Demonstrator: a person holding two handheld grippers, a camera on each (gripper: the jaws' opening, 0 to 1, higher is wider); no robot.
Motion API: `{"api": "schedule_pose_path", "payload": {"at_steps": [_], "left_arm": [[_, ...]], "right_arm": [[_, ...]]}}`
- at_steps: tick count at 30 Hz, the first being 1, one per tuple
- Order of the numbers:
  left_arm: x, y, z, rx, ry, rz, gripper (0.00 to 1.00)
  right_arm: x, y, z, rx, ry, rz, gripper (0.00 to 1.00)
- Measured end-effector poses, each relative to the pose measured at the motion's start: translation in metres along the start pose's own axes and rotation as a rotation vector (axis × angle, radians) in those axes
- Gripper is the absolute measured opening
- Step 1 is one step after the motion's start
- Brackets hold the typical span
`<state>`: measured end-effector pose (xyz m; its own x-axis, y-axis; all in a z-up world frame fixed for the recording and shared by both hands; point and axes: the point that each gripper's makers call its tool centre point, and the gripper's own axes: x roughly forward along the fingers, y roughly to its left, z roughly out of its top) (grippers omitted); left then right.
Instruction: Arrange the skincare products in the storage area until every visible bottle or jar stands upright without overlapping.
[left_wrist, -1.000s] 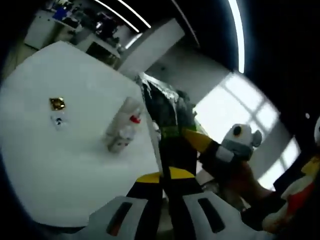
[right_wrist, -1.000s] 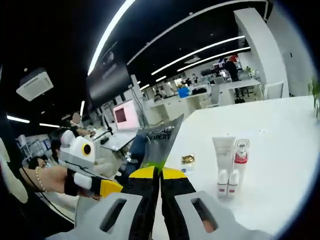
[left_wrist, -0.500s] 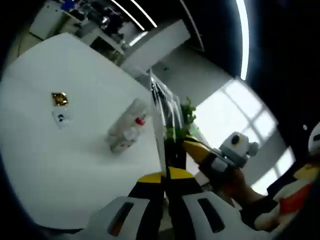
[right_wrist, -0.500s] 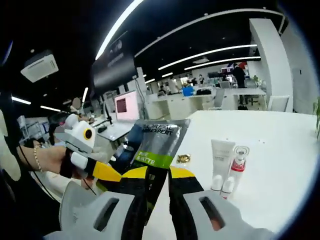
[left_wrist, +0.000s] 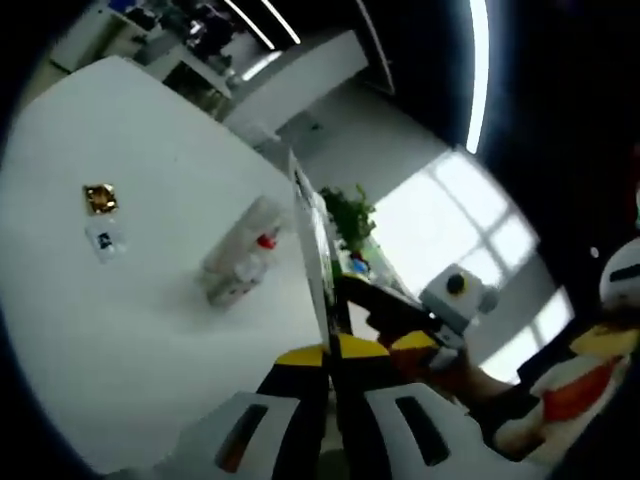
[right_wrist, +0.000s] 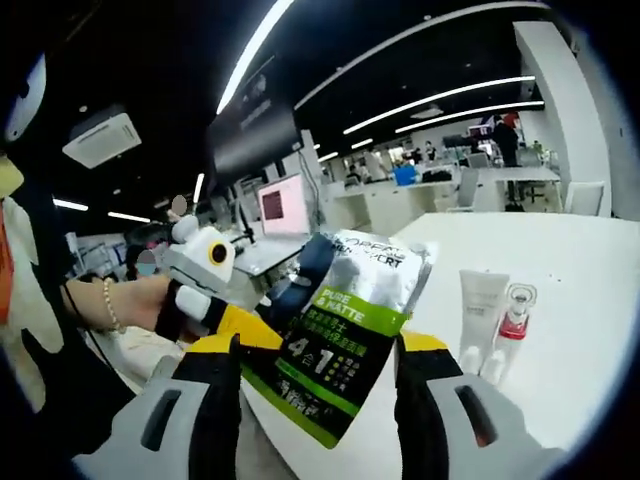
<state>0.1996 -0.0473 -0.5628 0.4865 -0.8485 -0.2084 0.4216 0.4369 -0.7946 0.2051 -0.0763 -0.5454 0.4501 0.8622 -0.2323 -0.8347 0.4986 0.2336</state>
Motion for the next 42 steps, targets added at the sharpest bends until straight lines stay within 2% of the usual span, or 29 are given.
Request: {"api": "schedule_pose_path", "payload": {"at_steps": [4, 11, 14, 21, 32, 42], "left_arm": [[0.003, 0.001, -0.001, -0.004, 0.013, -0.009, 0.0], [0.007, 0.0, -0.004, -0.015, 0.027, -0.02, 0.0], [0.007, 0.005, -0.003, -0.021, 0.032, -0.017, 0.0], [0.013, 0.016, -0.012, -0.005, 0.084, 0.009, 0.0], [0.024, 0.027, -0.009, -0.026, 0.101, 0.016, 0.0], [0.033, 0.051, -0.003, -0.017, 0.144, 0.035, 0.0]], "right_arm": [[0.001, 0.006, -0.006, -0.006, 0.015, 0.02, 0.81], [0.001, 0.008, -0.018, -0.008, 0.059, 0.035, 0.9], [0.001, 0.008, -0.02, -0.01, 0.062, 0.039, 0.91], [0.001, 0.005, -0.024, -0.002, 0.069, 0.026, 0.93], [-0.003, -0.007, -0.034, 0.026, 0.08, -0.011, 0.96], [-0.006, -0.011, -0.045, 0.06, 0.091, -0.025, 1.0]]}}
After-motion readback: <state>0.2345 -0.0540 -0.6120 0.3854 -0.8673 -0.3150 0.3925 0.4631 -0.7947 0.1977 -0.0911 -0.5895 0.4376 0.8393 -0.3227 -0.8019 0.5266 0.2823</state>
